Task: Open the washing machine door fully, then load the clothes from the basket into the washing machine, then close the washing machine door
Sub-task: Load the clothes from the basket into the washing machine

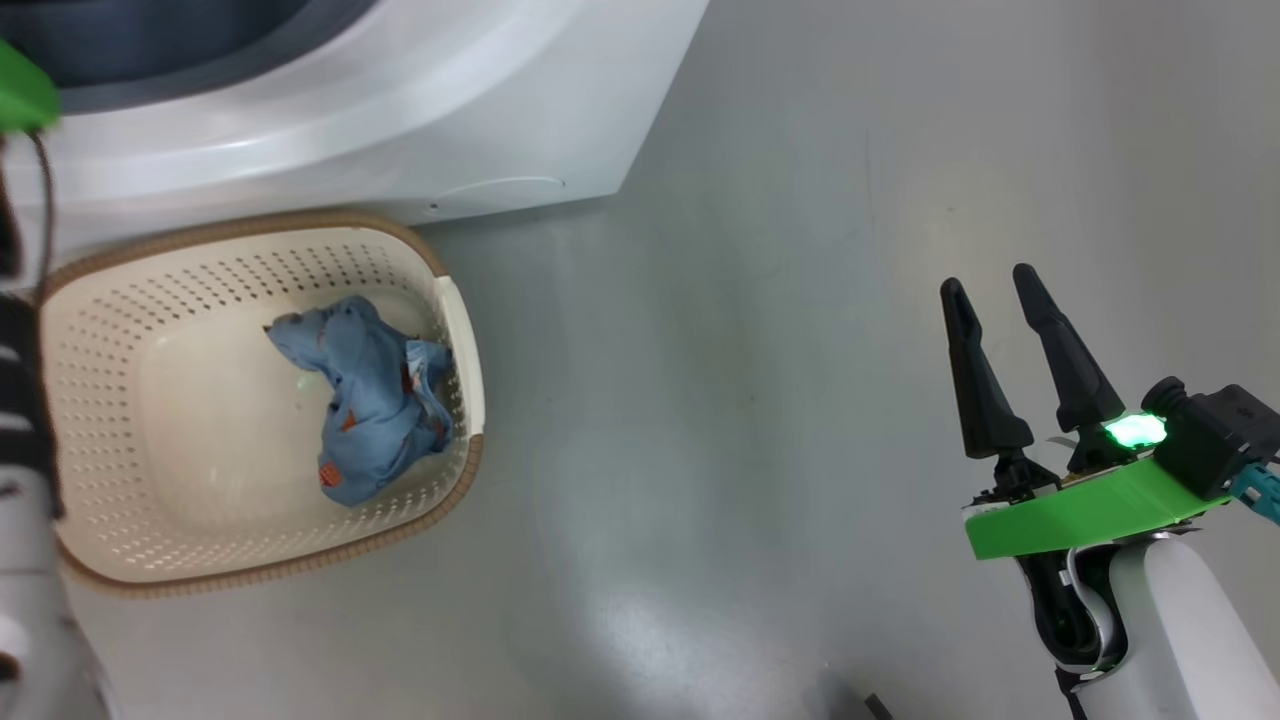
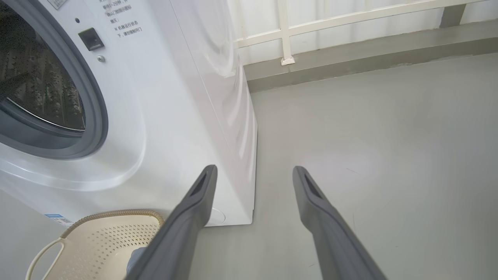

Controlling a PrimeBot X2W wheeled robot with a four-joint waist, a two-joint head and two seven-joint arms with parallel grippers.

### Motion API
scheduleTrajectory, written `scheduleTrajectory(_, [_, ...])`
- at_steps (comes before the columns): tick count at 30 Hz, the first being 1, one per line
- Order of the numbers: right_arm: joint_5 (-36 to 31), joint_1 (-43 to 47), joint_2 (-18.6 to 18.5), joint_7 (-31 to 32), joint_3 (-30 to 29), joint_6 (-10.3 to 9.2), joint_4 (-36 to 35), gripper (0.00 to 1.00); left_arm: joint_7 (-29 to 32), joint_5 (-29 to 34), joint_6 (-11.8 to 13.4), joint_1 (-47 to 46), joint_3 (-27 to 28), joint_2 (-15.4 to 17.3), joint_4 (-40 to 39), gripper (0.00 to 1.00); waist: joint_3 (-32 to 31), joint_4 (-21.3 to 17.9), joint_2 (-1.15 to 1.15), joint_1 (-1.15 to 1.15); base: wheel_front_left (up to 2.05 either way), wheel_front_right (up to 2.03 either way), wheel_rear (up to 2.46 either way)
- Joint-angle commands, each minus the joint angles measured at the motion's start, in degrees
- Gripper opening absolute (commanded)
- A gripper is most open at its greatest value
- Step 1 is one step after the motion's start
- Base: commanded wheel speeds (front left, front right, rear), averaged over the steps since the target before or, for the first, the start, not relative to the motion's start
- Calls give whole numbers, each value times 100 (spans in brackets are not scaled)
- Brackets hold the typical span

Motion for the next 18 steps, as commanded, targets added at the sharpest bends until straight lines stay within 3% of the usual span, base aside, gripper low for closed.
scheduleTrajectory(1, [93, 54, -88, -27, 95, 9, -136, 100, -29, 75, -3, 276, 40, 188, -242, 100, -83, 52, 0, 0, 0, 0, 0])
scheduleTrajectory(18, [61, 322, -345, -27, -16, 9, -44, 100, -29, 37, -68, 2481, 269, -379, -1313, 100, -838, 544, 0, 0, 0, 0, 0])
